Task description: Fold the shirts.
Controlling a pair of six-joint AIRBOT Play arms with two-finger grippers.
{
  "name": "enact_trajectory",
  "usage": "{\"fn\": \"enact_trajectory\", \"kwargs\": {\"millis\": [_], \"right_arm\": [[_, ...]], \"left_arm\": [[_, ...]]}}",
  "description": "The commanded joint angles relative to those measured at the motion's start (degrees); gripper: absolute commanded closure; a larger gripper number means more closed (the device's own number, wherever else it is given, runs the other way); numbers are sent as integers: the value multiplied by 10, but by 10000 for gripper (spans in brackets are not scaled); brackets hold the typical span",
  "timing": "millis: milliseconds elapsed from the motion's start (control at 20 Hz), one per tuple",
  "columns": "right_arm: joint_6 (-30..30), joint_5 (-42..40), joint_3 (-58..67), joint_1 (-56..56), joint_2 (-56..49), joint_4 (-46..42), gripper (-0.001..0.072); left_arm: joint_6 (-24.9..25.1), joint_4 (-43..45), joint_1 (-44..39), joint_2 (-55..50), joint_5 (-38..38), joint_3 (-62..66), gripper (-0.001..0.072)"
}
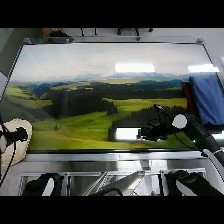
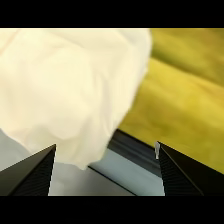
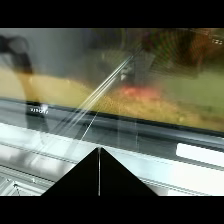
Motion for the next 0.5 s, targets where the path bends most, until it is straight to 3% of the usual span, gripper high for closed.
{"fn": "enact_trajectory", "kwargs": {"millis": [0, 450], "right_arm": [[0, 0, 0, 0, 0, 0, 694], [0, 0, 0, 0, 0, 0, 694]], "left_arm": [[-8, 47, 16, -128, 38, 4, -5], [-8, 46, 107, -318, 120, 4, -5]]}}
